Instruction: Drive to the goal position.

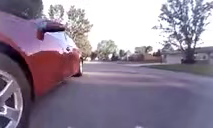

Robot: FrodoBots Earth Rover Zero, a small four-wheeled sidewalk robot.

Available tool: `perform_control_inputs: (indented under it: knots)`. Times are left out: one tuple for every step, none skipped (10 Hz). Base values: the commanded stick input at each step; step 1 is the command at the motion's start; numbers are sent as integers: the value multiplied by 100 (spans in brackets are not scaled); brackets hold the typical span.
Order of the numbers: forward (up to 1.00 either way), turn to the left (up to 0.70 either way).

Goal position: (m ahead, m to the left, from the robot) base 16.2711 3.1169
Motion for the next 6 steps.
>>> perform_control_inputs:
  knots:
    - [98, 1]
    - [98, 0]
    - [98, 1]
    - [98, 1]
    - [98, 0]
    - [98, -2]
